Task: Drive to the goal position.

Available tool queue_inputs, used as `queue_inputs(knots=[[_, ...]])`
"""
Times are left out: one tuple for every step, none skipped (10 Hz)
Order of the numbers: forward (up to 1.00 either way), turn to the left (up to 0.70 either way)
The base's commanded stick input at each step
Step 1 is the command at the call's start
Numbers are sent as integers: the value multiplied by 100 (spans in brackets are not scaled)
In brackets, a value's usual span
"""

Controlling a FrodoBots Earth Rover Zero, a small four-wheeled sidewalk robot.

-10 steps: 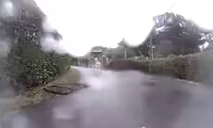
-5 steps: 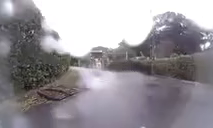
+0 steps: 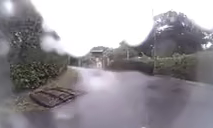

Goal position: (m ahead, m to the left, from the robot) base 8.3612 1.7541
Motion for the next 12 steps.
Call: queue_inputs(knots=[[70,0],[70,0],[70,0],[70,0],[70,0],[70,0],[70,-5],[70,-35],[70,-35],[70,-35],[70,-35],[70,-35]])
